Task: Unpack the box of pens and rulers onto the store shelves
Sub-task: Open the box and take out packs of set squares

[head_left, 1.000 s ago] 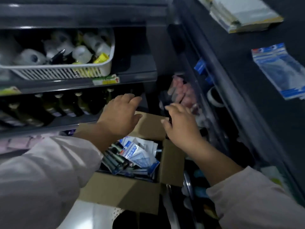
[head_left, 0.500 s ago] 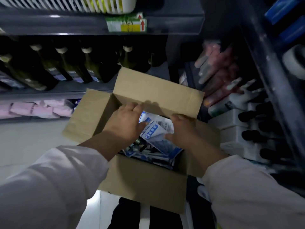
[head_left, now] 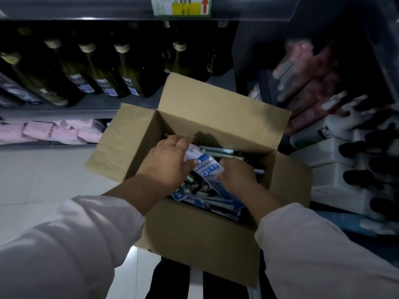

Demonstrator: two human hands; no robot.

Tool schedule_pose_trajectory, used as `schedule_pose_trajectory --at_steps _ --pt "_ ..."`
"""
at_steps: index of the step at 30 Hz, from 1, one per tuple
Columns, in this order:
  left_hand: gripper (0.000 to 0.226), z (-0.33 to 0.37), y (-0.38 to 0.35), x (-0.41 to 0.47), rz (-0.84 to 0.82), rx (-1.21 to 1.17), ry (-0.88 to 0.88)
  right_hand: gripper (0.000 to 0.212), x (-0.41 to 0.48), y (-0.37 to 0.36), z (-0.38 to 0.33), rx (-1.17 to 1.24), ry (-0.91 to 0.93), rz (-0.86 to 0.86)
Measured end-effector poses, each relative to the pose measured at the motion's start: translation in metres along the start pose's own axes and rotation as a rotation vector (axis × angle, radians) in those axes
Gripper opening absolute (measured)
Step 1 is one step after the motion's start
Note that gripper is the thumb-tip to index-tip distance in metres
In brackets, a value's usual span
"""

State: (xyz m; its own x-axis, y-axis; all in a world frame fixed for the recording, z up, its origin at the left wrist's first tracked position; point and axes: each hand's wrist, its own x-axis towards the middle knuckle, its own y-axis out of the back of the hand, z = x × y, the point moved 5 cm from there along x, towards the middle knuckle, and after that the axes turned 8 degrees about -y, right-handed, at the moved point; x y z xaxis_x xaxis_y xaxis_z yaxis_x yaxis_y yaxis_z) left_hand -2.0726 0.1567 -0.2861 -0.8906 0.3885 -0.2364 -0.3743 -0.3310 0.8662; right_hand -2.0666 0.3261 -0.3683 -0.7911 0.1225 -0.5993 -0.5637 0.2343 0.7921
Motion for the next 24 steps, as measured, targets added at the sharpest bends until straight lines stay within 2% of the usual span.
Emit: schedule_pose_trajectory --at_steps 5,9,12,15,16,17,18,20,24 --pt "0.054 0.005 0.015 -0.005 0.044 -0.06 0.015 0.016 -0.014 0.021 0.006 0.334 -0.001 0.014" --pt "0.05 0.022 0.044 -0.009 0.144 -0.219 0.066 0.007 -0.039 0.067 0.019 0.789 -0.012 0.06" --pt "0.055 0.042 0.068 -0.009 0.183 -0.506 0.171 0.02 -0.066 0.108 0.021 1.099 -0.028 -0.01" --pt "0.077 0.07 0.087 -0.012 0.062 -0.958 0.35 0.025 -0.096 0.15 0.018 1.279 0.035 -0.074" --pt "0.077 0.083 0.095 -0.013 0.008 -1.11 0.381 0.026 -0.106 0.164 0.017 1.31 0.063 -0.094" --pt "0.066 0.096 0.103 -0.013 -0.048 -1.257 0.39 0.027 -0.116 0.176 0.016 1.329 0.091 -0.115" --pt "0.045 0.111 0.114 -0.013 -0.089 -1.383 0.38 0.027 -0.126 0.189 0.016 1.34 0.119 -0.138" --pt "0.014 0.138 0.133 -0.013 -0.103 -1.528 0.368 0.025 -0.146 0.214 0.015 1.34 0.166 -0.175" --pt "0.019 0.179 0.167 -0.011 0.047 -1.501 0.389 0.026 -0.174 0.257 0.025 1.31 0.159 -0.087"
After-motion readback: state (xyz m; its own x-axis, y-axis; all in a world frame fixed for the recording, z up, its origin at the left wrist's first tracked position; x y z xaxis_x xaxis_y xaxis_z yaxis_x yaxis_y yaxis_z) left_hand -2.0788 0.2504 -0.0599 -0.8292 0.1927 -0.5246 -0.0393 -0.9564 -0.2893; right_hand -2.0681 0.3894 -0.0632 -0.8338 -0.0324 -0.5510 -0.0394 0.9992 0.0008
